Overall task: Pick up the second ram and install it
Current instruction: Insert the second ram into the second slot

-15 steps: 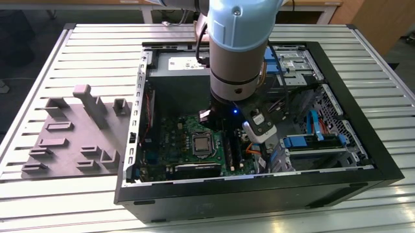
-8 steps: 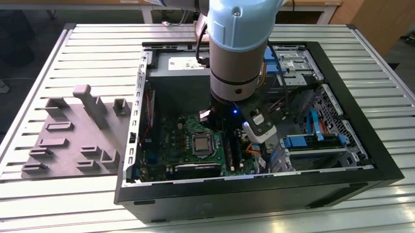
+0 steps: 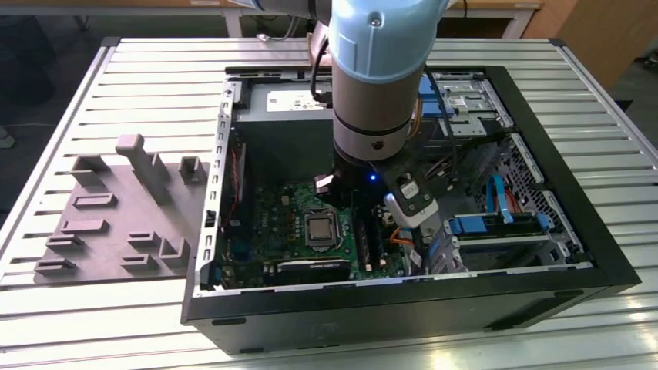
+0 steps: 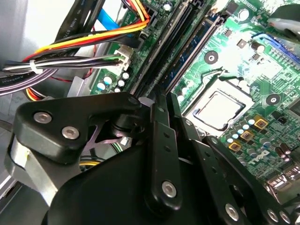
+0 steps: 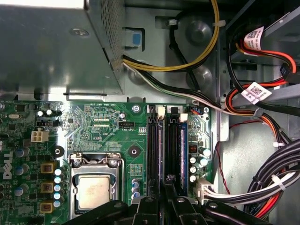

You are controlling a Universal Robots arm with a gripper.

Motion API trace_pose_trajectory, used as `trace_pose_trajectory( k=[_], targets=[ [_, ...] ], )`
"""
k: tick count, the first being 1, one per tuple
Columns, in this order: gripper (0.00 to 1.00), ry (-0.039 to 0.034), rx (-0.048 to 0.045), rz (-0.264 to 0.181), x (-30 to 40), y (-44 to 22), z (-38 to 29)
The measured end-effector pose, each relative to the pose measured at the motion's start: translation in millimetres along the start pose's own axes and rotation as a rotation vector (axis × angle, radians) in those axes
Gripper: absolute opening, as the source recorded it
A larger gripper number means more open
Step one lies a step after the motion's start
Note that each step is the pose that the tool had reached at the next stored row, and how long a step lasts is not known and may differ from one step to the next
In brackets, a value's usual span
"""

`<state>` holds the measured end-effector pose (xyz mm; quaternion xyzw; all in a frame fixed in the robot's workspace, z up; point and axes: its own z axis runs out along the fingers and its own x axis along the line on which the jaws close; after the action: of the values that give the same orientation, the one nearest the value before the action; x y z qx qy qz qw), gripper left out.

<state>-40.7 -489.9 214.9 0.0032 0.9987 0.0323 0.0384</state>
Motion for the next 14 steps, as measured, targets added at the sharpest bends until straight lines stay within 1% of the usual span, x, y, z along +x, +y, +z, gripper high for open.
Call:
trace_pose_trajectory(
  k=[5,7,12,14],
  targets=[
    [0.19,0.0002,0.0003,0.000,0.2,0.1,-0.6],
    [0.19,0.0001,0.0000,0.000,-0.1,0.4,-4.3],
    [0.19,0.0001,0.0000,0.000,-1.1,1.3,-17.8],
    [0.19,0.0002,0.0001,0.000,-1.3,1.5,-21.5]
  ],
)
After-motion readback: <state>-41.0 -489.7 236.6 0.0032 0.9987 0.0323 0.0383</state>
